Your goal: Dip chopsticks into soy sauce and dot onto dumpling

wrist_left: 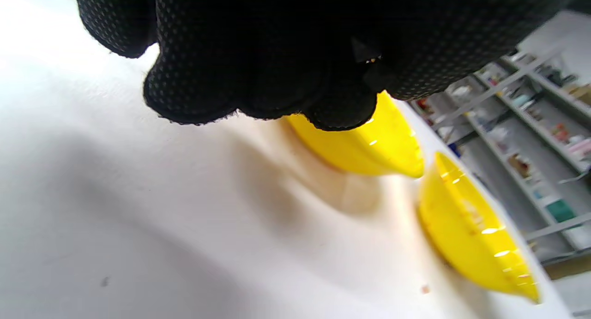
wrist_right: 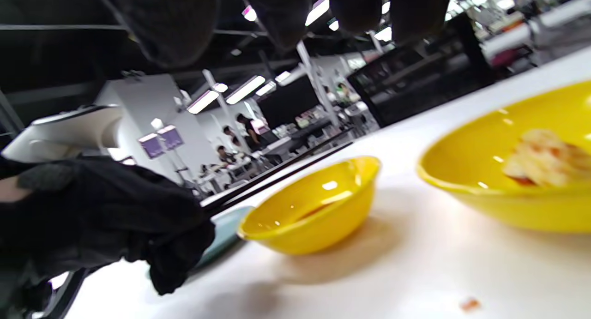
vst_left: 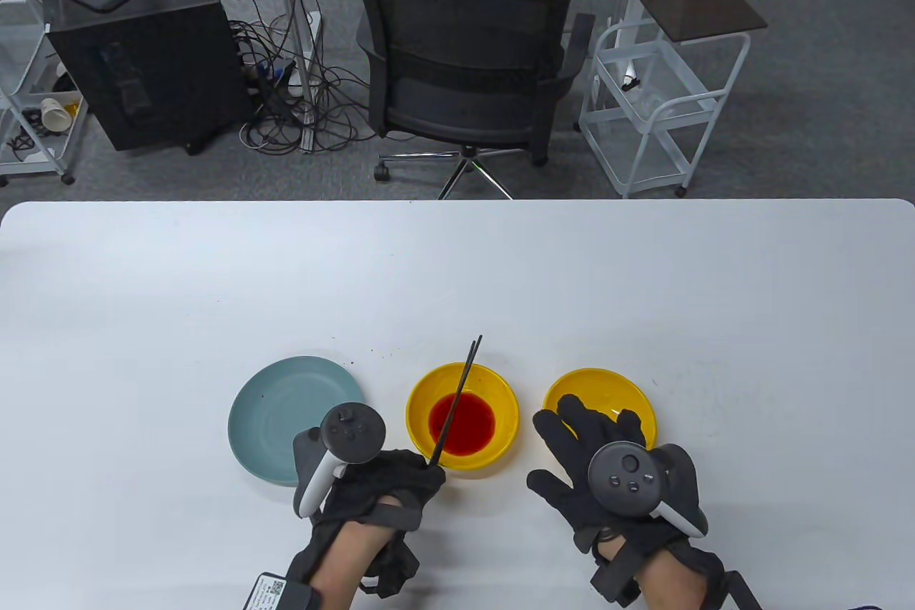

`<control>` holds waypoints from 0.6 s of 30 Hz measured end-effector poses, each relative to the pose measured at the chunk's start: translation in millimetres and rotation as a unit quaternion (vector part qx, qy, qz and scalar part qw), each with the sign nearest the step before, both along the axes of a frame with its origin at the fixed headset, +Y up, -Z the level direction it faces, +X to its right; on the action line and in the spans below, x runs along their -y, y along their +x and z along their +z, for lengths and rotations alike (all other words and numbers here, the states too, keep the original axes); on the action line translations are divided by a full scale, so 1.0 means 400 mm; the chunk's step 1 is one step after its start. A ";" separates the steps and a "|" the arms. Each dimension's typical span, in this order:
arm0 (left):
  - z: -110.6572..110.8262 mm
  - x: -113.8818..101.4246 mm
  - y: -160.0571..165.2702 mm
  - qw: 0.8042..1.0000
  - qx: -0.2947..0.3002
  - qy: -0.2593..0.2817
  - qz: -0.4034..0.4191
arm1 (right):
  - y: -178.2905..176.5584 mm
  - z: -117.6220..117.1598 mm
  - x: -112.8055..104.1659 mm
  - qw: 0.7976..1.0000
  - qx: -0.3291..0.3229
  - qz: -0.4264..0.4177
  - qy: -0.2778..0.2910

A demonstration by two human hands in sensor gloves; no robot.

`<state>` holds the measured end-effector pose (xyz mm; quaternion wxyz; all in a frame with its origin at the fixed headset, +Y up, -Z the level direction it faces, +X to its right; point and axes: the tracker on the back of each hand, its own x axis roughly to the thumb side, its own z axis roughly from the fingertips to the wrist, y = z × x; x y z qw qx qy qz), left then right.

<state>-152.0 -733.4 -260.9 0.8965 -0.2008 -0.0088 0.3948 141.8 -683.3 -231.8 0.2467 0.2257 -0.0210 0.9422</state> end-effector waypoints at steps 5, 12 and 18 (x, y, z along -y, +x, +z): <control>0.016 -0.025 0.012 0.995 0.036 0.015 0.091 | -0.071 0.037 -0.008 0.995 -0.072 0.018 0.063; 0.035 -0.025 0.070 0.972 0.136 -0.029 0.192 | -0.158 0.065 0.027 0.984 -0.135 0.088 0.076; 0.034 -0.023 0.077 0.958 0.182 -0.042 0.219 | -0.166 0.075 0.020 0.984 -0.131 0.080 0.093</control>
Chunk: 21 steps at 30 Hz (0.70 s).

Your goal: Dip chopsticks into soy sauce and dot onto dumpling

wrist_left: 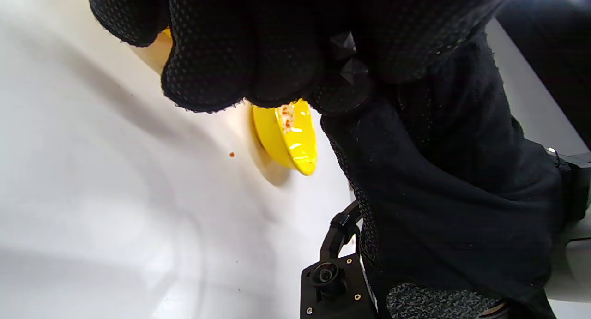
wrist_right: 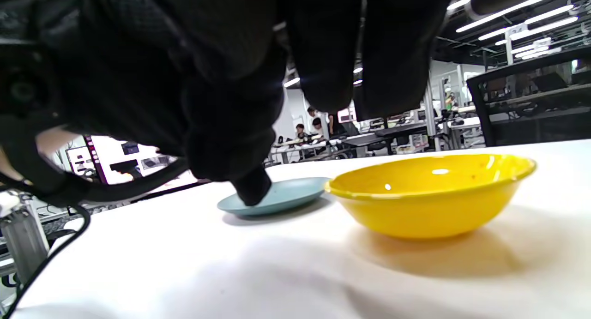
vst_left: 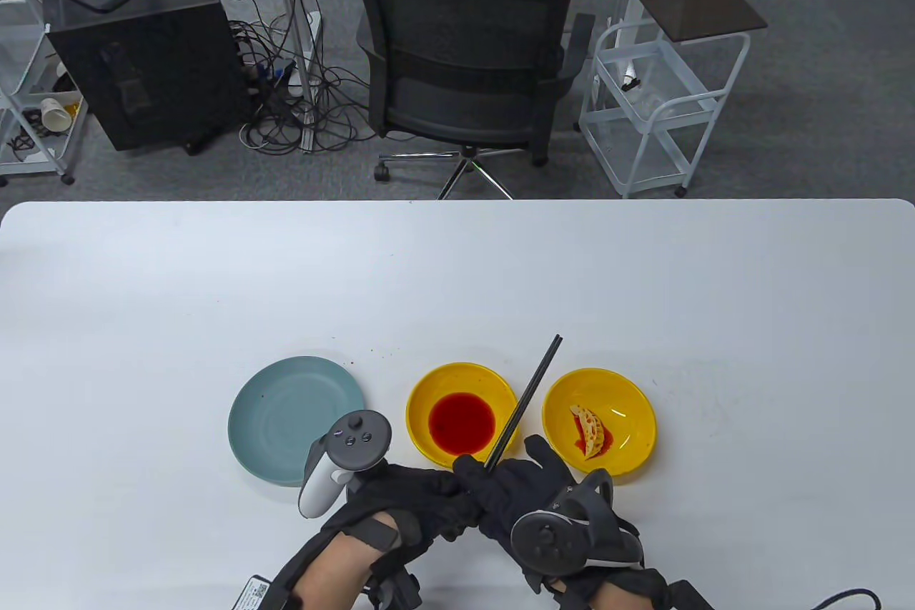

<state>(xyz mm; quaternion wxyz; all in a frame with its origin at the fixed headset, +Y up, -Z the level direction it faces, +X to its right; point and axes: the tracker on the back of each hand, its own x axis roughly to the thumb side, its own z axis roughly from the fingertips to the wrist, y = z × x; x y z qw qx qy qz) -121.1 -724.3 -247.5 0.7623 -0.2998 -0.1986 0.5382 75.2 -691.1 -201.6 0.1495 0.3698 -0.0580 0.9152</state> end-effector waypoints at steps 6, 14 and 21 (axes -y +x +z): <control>0.010 -0.026 0.000 0.999 0.014 0.043 0.000 | -0.003 0.018 -0.030 0.998 0.032 -0.002 0.048; 0.004 -0.039 -0.031 0.995 -0.051 0.082 -0.034 | 0.058 0.019 -0.077 0.983 0.089 -0.085 0.135; -0.015 -0.074 -0.126 0.921 -0.200 0.230 -0.244 | 0.104 0.010 -0.098 0.974 0.076 -0.188 0.101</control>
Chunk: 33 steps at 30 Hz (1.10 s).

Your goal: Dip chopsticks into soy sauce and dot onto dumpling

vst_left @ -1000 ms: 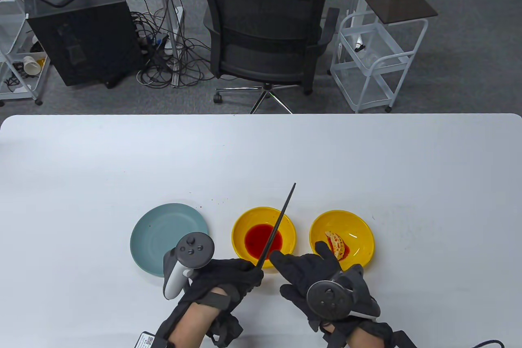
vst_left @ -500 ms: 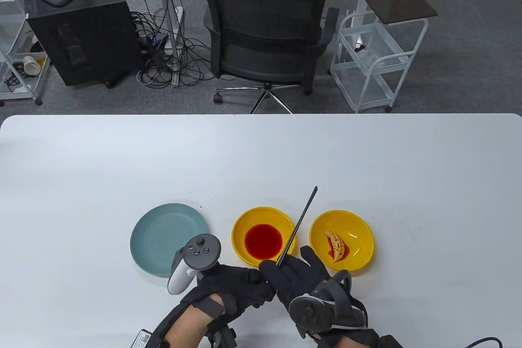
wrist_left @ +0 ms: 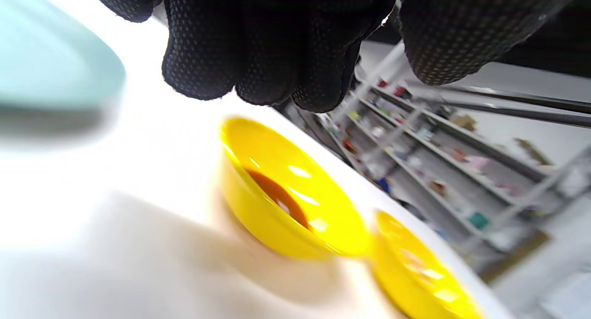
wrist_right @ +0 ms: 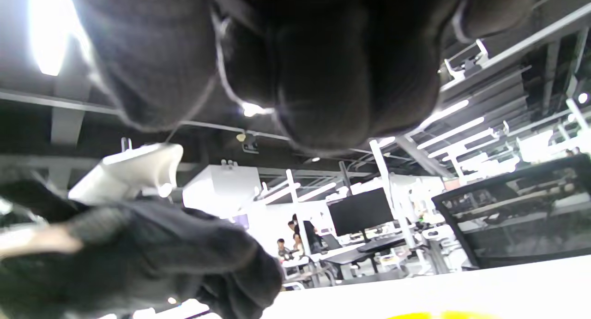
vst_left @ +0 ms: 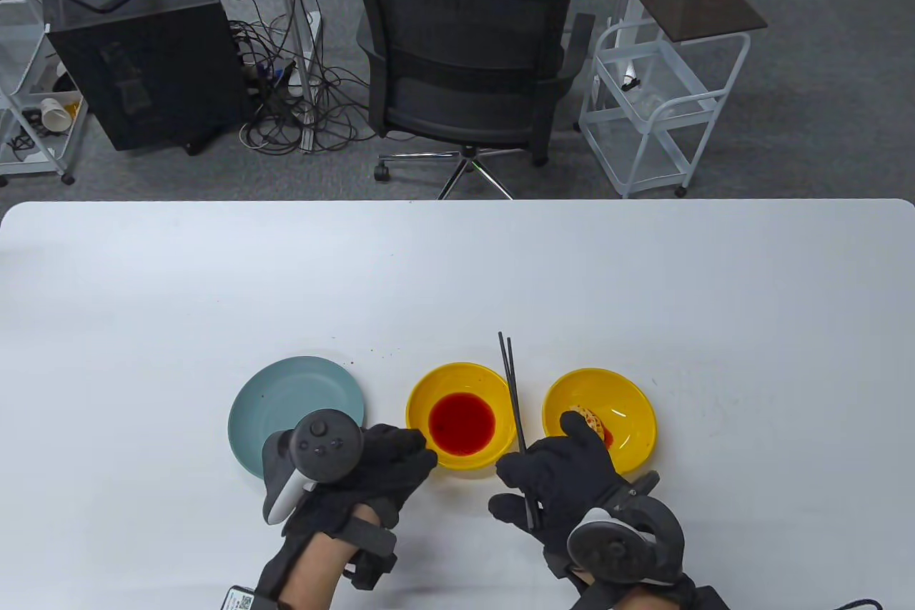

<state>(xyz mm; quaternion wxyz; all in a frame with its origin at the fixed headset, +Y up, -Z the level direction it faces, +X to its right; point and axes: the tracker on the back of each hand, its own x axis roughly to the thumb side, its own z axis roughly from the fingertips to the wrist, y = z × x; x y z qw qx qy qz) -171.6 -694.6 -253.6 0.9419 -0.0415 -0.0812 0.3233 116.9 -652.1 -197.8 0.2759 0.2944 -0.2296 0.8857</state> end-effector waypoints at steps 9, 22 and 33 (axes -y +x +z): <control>-0.023 0.016 -0.045 0.987 -0.080 0.033 -0.136 | 0.019 -0.030 0.024 0.992 -0.053 -0.086 -0.073; -0.032 0.045 -0.033 0.985 -0.060 -0.005 -0.161 | -0.009 -0.073 0.102 0.978 -0.066 -0.079 -0.183; -0.033 0.047 -0.040 0.986 -0.060 -0.019 -0.154 | 0.002 -0.084 0.119 0.965 -0.025 -0.071 -0.251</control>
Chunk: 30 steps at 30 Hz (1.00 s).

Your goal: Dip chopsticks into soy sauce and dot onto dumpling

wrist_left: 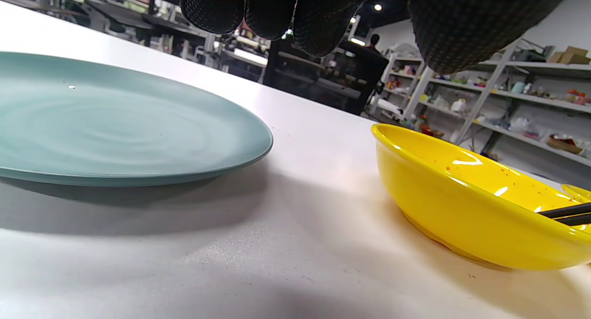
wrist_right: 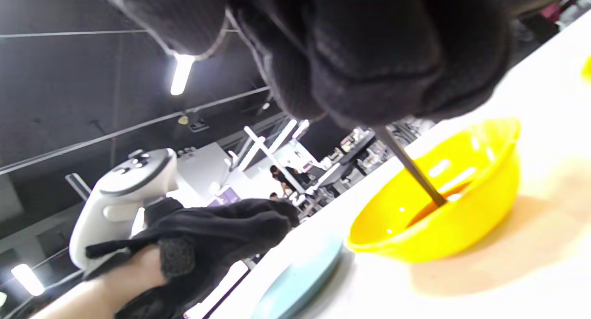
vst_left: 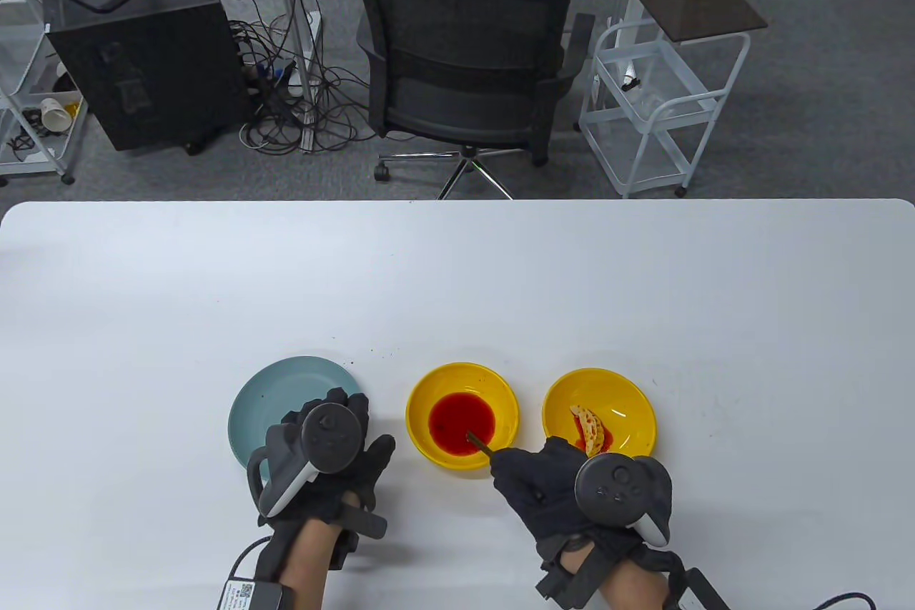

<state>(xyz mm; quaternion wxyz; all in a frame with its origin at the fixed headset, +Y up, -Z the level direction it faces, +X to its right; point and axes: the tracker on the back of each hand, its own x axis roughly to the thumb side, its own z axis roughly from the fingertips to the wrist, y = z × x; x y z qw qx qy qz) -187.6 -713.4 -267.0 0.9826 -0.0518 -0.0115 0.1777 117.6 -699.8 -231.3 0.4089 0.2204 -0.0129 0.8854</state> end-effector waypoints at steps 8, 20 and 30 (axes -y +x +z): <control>-0.002 0.001 -0.007 1.000 -0.004 -0.009 0.010 | 0.016 -0.007 0.004 0.999 0.015 0.014 -0.029; -0.003 0.006 -0.013 1.000 -0.006 -0.021 0.014 | 0.041 0.005 -0.044 0.997 0.050 -0.014 0.048; -0.004 0.006 -0.015 0.999 -0.005 -0.025 0.021 | 0.232 0.020 -0.151 0.971 0.193 -0.074 0.123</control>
